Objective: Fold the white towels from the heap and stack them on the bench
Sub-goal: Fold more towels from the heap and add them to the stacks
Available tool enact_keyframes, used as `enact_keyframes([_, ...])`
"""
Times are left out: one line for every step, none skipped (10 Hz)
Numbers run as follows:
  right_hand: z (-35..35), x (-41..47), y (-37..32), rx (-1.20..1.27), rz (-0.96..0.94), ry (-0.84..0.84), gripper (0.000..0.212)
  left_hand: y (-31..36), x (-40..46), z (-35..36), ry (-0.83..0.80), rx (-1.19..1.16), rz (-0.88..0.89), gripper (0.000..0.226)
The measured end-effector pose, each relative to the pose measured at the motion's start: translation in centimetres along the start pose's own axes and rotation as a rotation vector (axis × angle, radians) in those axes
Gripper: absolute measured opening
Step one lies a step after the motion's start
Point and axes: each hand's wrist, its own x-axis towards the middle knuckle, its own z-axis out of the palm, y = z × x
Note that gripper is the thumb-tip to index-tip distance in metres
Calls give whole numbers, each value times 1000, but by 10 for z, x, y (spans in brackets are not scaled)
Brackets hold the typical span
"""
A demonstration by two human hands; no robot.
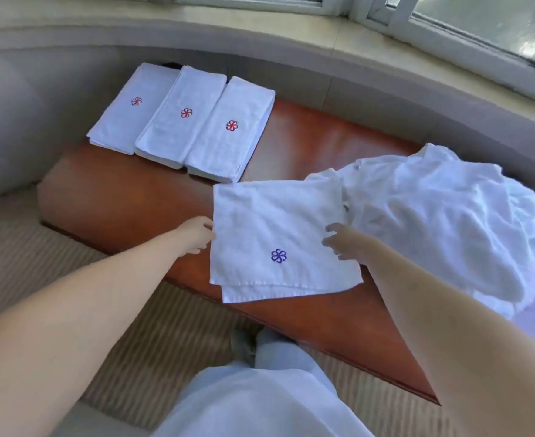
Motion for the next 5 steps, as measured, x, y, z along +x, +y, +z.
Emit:
enact_keyframes([29, 18, 29, -45, 47, -124, 45, -28, 15, 26, -20, 52, -84, 49])
enact_keyframes([48, 32, 52, -95, 67, -100, 43, -51, 23, 52, -10, 109, -125, 41])
enact_keyframes([61, 42, 79, -72, 106, -25, 45, -63, 32, 68, 23, 191, -156, 25])
enact_keyframes([71, 48, 111, 8, 220, 64, 47, -77, 44, 78, 51, 192, -184, 39])
enact_keyframes([77, 50, 133, 59, 307, 228, 53, -88, 56, 86, 80, 88, -254, 37])
